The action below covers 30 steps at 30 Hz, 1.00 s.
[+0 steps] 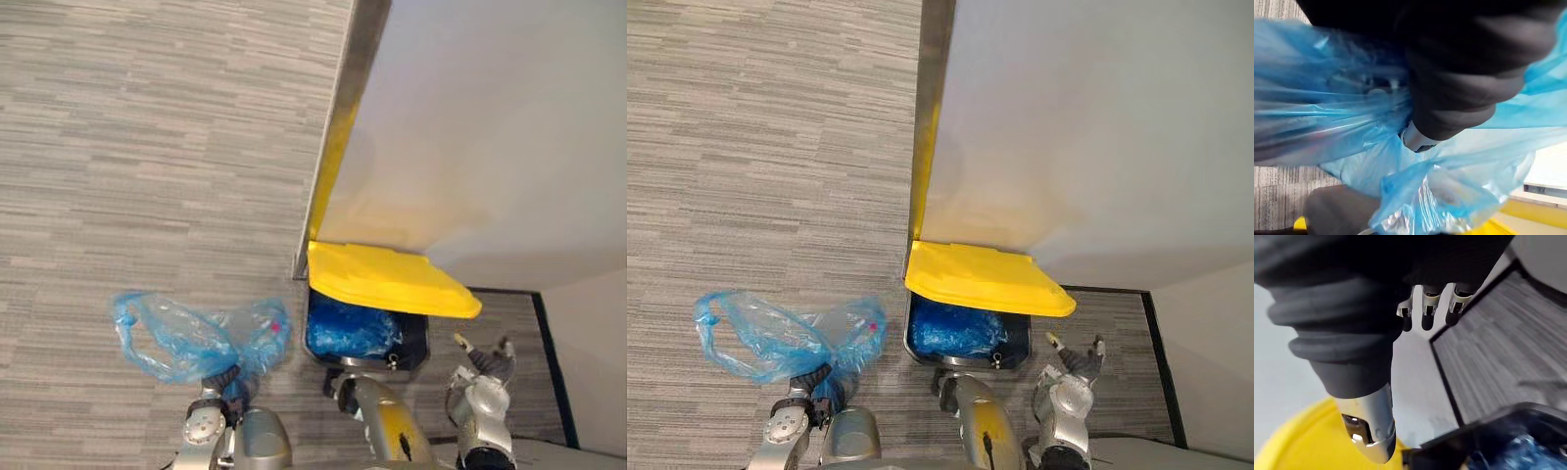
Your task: Gather rubbish on tea table into small bin, then transfer packed bag to large trash can.
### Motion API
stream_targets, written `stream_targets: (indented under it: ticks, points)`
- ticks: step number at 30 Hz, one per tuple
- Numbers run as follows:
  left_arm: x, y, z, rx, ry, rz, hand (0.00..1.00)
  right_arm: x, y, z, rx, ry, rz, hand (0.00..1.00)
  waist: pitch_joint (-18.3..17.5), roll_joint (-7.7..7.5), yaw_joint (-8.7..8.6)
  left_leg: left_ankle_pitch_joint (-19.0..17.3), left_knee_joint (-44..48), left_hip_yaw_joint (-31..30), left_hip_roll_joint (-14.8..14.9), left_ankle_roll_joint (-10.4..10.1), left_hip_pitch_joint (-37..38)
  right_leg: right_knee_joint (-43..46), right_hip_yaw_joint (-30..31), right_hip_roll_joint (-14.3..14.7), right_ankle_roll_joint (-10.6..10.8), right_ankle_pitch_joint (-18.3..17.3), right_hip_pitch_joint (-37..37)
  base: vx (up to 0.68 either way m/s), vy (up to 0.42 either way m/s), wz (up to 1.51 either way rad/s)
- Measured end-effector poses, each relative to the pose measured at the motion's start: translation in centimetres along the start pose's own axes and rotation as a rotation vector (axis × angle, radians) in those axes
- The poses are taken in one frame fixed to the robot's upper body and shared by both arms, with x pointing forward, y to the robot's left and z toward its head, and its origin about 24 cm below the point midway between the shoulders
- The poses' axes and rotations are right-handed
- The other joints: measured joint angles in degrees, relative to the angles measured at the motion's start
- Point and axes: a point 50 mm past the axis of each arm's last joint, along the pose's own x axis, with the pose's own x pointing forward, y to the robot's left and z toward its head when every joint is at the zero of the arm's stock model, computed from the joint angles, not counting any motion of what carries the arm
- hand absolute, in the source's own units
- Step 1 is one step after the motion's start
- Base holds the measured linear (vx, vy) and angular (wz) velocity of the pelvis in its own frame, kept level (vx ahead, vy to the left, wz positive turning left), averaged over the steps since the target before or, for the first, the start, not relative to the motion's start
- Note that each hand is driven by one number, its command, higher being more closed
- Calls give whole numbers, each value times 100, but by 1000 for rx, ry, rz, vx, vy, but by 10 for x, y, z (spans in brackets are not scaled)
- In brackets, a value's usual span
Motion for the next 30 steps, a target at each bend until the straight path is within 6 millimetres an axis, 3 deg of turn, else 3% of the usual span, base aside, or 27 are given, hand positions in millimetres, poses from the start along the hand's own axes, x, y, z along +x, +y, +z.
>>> stream_targets:
  ticks: [4,7,8,9,10,12,13,15,18,25,28,30]
  points:
    - [3,6,3,-11,-10,28,100,-5,26,-16,-33,82,151,0,140,14,-16,-3,2,-18,-58,8,-62,91,8,-56,11,-42,-96,5,3,1]
    - [9,12,11,-18,-31,53,100,-16,73,-5,-62,45,367,0,295,32,0,19,13,-28,-63,-21,-91,96,4,-56,12,-42,-118,0,0,0]
    - [11,13,14,-18,-42,56,100,-20,94,7,-59,8,446,0,355,66,9,28,93,-24,-66,-27,-145,99,-11,-63,11,-41,-117,15,4,6]
    - [12,13,15,-20,-46,56,100,-22,103,13,-52,-8,472,0,381,84,25,32,143,-17,-67,-28,-180,102,-27,-69,9,-39,-117,12,9,11]
    - [14,12,19,-23,-59,53,100,-26,127,33,-29,-69,549,0,488,97,105,47,191,8,-102,-25,-189,167,-31,-96,-19,-23,-124,3,9,11]
    - [15,11,22,-29,-69,53,100,-32,148,56,-23,-147,617,0,570,89,171,81,190,11,-139,3,-196,187,-38,-145,-25,-18,-125,1,13,10]
    - [14,10,21,-46,-66,53,100,-38,166,80,-16,-225,671,0,612,97,289,97,190,20,-151,7,-206,185,-44,-164,-36,-10,-125,3,12,8]
    - [13,11,20,-51,-66,57,100,-43,180,102,-7,-279,695,0,644,76,341,100,190,19,-151,3,-212,184,-55,-170,-65,9,-122,8,3,5]
    - [13,3,27,-60,-106,31,100,-47,196,160,-15,-448,722,0,783,68,429,146,188,15,-190,-17,-225,178,-65,-250,-124,50,-114,-6,9,5]
    - [7,-27,55,-64,-234,-117,100,-41,191,201,-102,-565,680,0,812,70,410,243,164,14,-254,-84,-313,114,-134,-362,-121,107,-102,-29,-8,10]
    - [3,-42,71,-59,-305,-212,100,-42,189,220,-139,-637,661,0,812,70,393,329,161,3,-278,-116,-357,-83,-173,-381,-111,244,-17,-58,-10,9]
    - [-1,-56,93,-54,-395,-300,100,-45,194,234,-177,-678,663,0,813,71,373,374,164,7,-350,-108,-382,-193,-177,-451,-61,327,18,-70,-1,8]
